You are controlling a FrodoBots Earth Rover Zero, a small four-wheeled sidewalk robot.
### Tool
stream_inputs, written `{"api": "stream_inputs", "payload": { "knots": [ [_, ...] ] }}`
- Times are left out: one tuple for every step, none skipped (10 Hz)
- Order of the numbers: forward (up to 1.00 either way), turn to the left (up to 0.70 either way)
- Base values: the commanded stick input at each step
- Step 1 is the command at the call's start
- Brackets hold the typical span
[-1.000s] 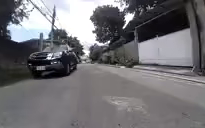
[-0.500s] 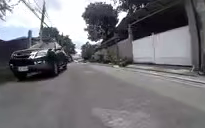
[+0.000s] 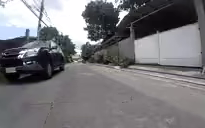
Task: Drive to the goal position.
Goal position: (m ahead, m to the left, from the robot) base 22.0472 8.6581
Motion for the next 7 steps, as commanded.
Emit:
{"api": "stream_inputs", "payload": {
  "knots": [
    [1.0,0.04],
    [1.0,0.04],
    [1.0,0.04],
    [1.0,0.04],
    [1.0,0.04],
    [1.0,0.04],
    [1.0,0.04]
  ]
}}
